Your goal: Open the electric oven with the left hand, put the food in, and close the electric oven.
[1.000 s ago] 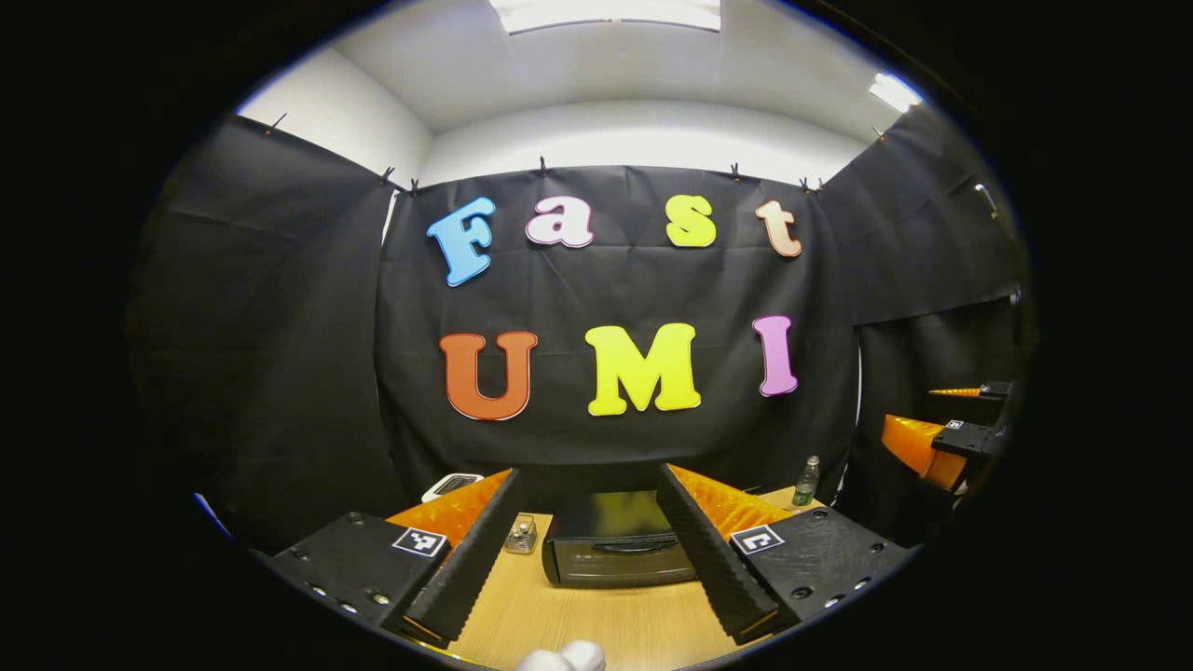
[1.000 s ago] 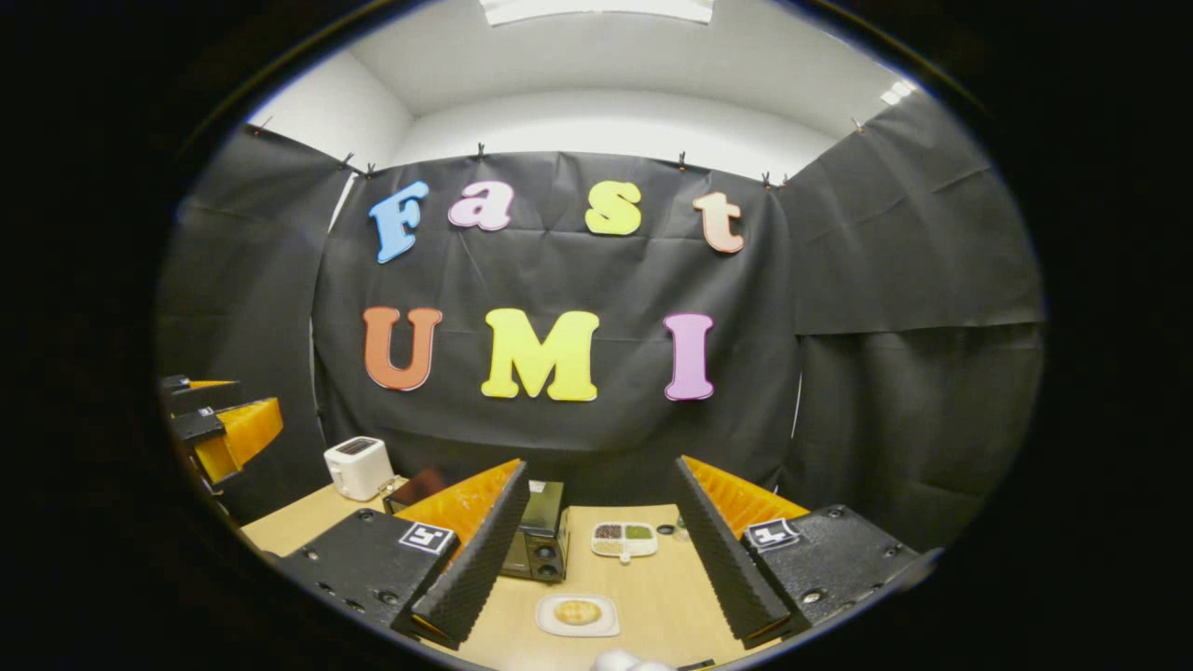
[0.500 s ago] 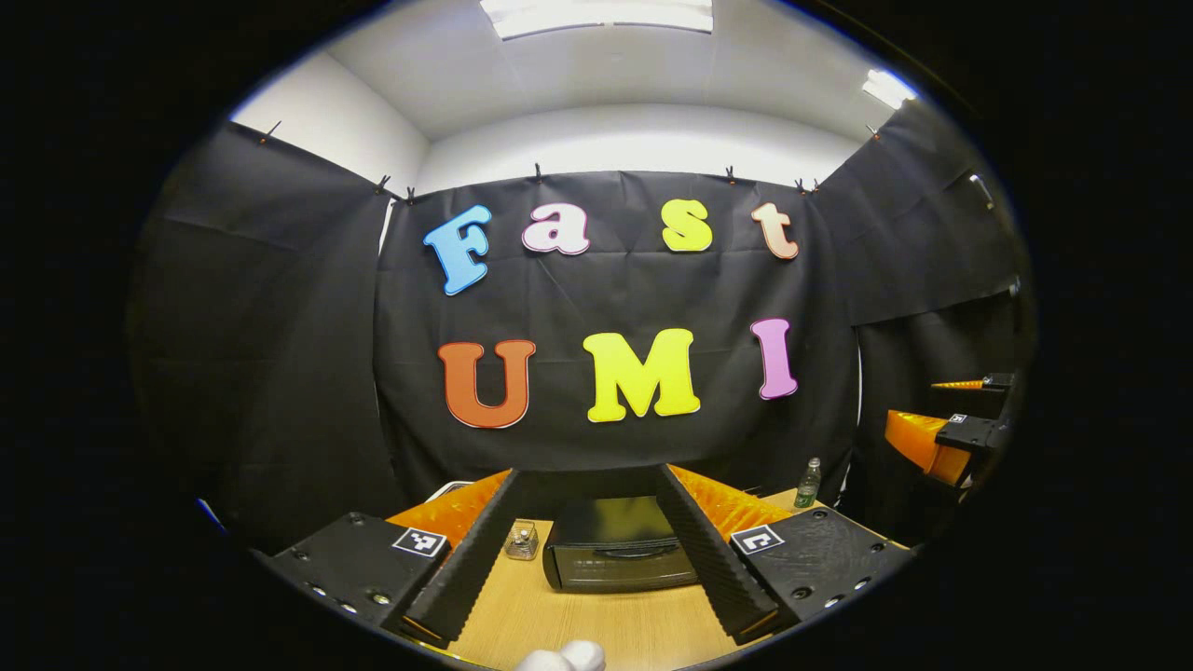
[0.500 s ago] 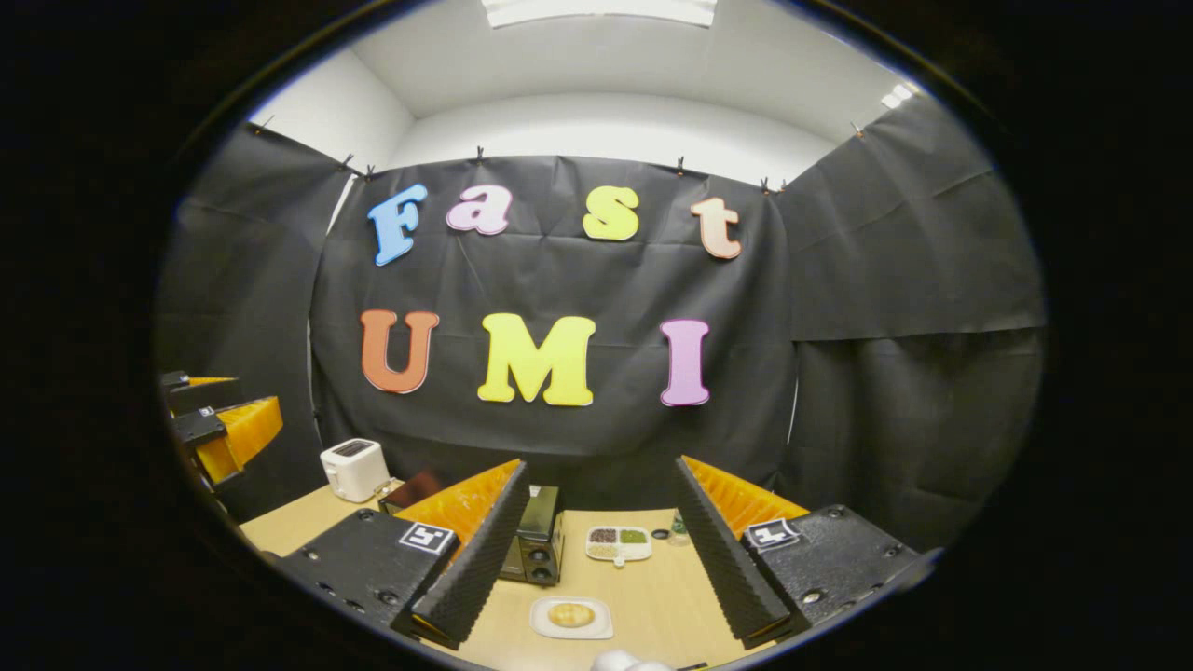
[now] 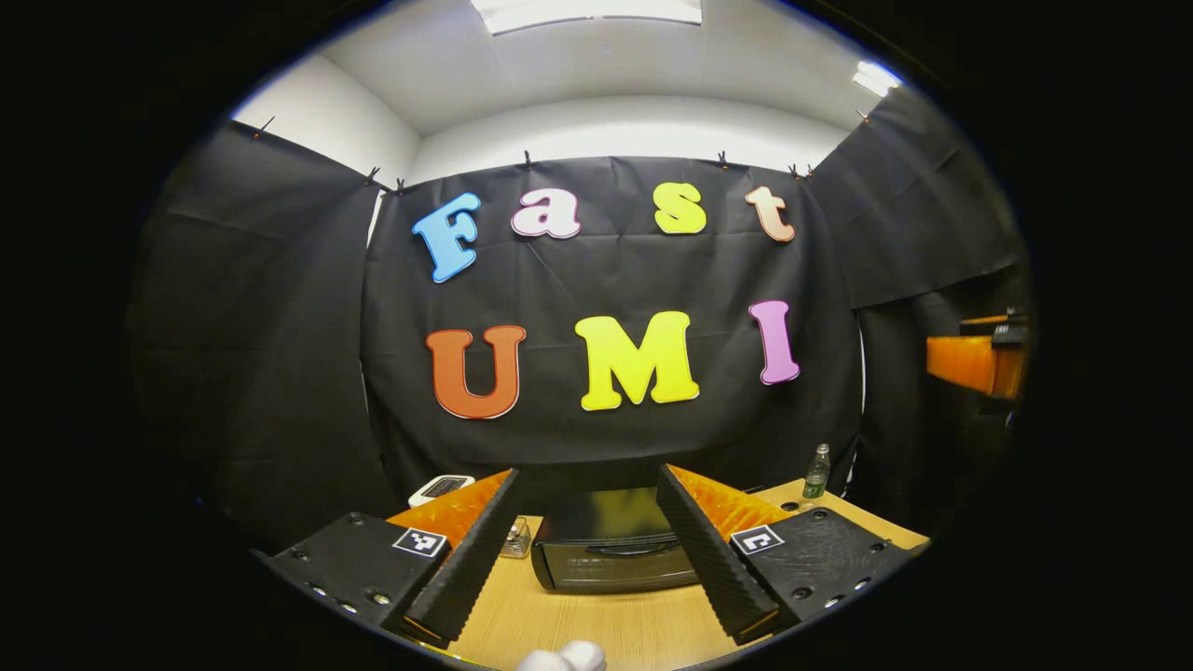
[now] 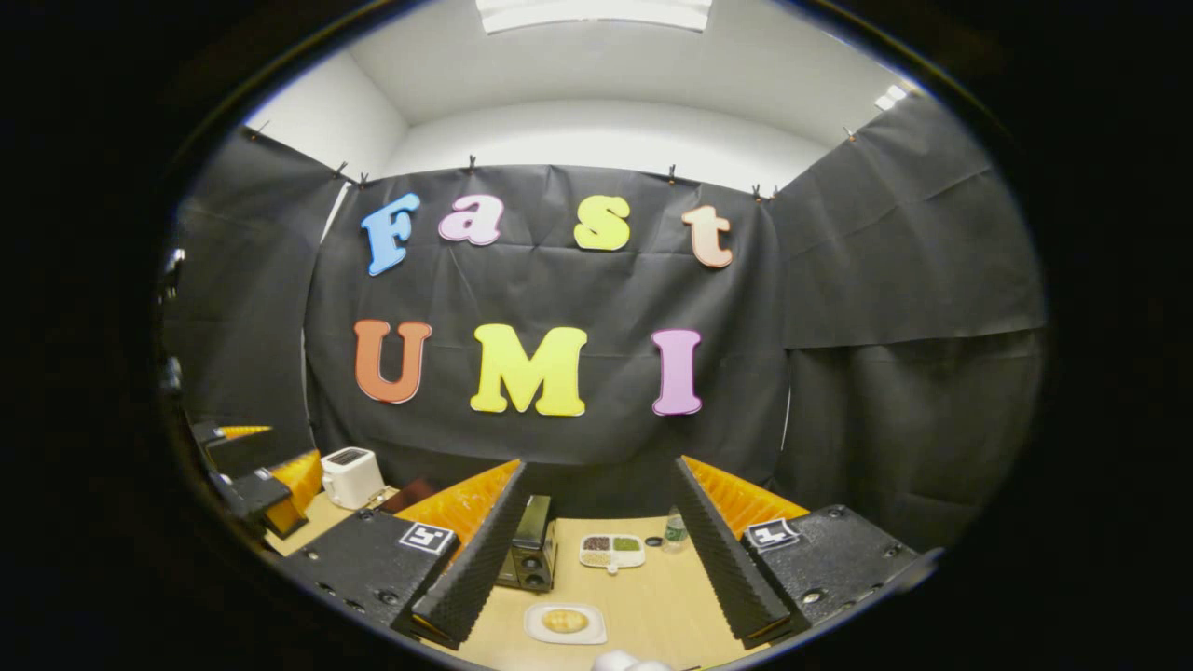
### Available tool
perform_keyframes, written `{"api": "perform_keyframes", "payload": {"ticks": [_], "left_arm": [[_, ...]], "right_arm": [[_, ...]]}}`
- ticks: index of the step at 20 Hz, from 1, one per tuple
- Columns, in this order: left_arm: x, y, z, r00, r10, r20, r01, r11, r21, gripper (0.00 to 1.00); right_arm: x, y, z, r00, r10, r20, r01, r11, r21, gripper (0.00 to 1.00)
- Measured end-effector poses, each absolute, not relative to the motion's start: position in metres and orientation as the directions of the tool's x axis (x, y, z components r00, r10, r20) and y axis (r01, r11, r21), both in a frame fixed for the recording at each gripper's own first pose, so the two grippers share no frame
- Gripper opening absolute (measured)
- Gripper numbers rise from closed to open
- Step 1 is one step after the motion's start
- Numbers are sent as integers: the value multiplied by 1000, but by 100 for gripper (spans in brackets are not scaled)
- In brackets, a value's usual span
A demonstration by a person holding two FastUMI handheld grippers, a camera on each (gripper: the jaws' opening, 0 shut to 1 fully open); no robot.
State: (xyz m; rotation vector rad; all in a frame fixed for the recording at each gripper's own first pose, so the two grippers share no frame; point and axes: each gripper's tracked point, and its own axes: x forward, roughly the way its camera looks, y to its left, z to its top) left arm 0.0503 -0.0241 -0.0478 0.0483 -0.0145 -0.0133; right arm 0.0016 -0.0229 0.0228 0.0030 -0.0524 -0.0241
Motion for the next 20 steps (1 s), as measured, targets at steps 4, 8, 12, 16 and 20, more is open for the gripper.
{"api": "perform_keyframes", "payload": {"ticks": [4, 8, 12, 16, 20], "left_arm": [[81, -45, -89, 999, -41, -3, 41, 998, 55, 95], [120, -66, -139, 996, -58, -62, 58, 998, 5, 88], [165, -77, -187, 989, -58, -137, 60, 998, 9, 88], [198, -78, -224, 978, -47, -203, 45, 999, -14, 100], [214, -77, -251, 967, -28, -254, 26, 1000, -13, 99]], "right_arm": [[-2, -35, 32, 996, -46, 71, 47, 999, 1, 96], [-3, -48, 36, 994, -84, 70, 85, 996, -16, 96], [-2, -56, 32, 992, -114, 55, 116, 992, -41, 96], [5, -62, 22, 991, -133, 18, 134, 990, -45, 96], [11, -67, 16, 989, -148, -3, 148, 988, -54, 96]]}}
